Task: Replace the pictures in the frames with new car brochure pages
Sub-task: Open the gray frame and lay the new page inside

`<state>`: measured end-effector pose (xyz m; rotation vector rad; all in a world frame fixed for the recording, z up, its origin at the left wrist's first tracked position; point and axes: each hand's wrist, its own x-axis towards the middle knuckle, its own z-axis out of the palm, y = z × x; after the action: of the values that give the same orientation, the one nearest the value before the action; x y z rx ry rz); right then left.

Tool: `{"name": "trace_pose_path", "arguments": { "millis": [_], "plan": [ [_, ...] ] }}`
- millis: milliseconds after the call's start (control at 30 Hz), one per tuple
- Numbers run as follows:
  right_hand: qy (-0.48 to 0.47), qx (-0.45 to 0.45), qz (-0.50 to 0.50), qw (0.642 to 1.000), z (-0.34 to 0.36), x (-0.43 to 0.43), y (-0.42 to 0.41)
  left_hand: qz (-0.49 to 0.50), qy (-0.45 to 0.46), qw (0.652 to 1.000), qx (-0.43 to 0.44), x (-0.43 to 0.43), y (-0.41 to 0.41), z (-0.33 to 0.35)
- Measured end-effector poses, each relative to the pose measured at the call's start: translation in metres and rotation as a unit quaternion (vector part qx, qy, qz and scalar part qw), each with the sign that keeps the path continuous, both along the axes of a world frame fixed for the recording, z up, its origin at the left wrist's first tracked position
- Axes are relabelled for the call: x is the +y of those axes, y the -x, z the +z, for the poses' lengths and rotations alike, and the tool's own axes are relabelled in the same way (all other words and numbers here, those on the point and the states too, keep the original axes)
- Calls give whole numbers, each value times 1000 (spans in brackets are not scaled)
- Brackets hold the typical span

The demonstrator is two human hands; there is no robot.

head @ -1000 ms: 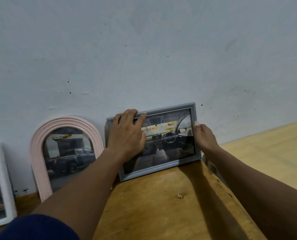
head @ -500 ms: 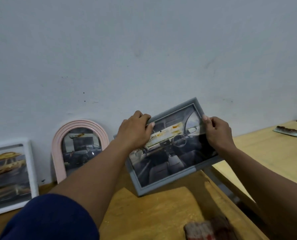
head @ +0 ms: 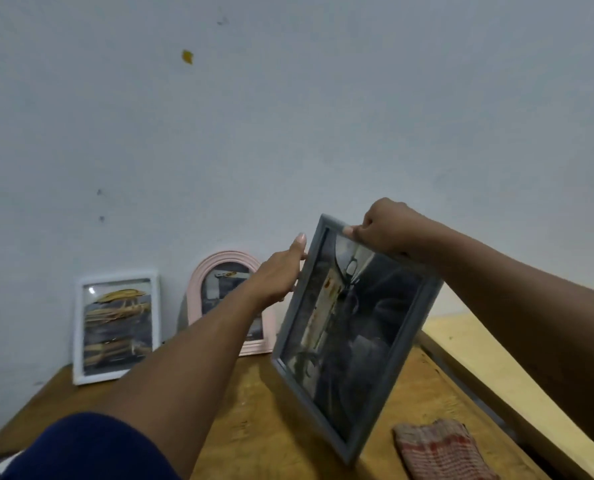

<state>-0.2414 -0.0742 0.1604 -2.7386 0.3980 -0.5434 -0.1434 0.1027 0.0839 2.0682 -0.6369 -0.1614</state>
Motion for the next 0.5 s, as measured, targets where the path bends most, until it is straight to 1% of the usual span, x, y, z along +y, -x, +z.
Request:
{"name": "trace_pose_path", "arguments": {
  "millis": [100, 167, 233, 267, 300, 400, 433, 500],
  "plan": [
    [20, 53, 40, 998, 9, 52, -3, 20, 65, 995, 73, 34, 5, 10],
    [35, 56, 58, 996, 9, 86, -6, 25, 98, 989, 110, 55, 2, 15],
    [38, 46, 69, 996, 8, 113, -8, 32, 111, 982, 147, 74, 1, 18],
    [17, 47, 76, 996, 7, 124, -10, 37, 117, 979, 161, 83, 0, 19],
    [-24, 51, 89, 994, 7, 132, -10, 41, 125, 976, 172, 91, -2, 19],
    [-181, 87, 143, 969, 1, 144, -9, 50, 125, 975, 179, 111, -1, 20],
    [-205, 97, 158, 961, -5, 144, -10, 50, 111, 977, 175, 117, 2, 22],
    [-218, 97, 166, 957, -23, 142, -14, 62, 74, 983, 154, 127, 7, 23]
  ]
}}
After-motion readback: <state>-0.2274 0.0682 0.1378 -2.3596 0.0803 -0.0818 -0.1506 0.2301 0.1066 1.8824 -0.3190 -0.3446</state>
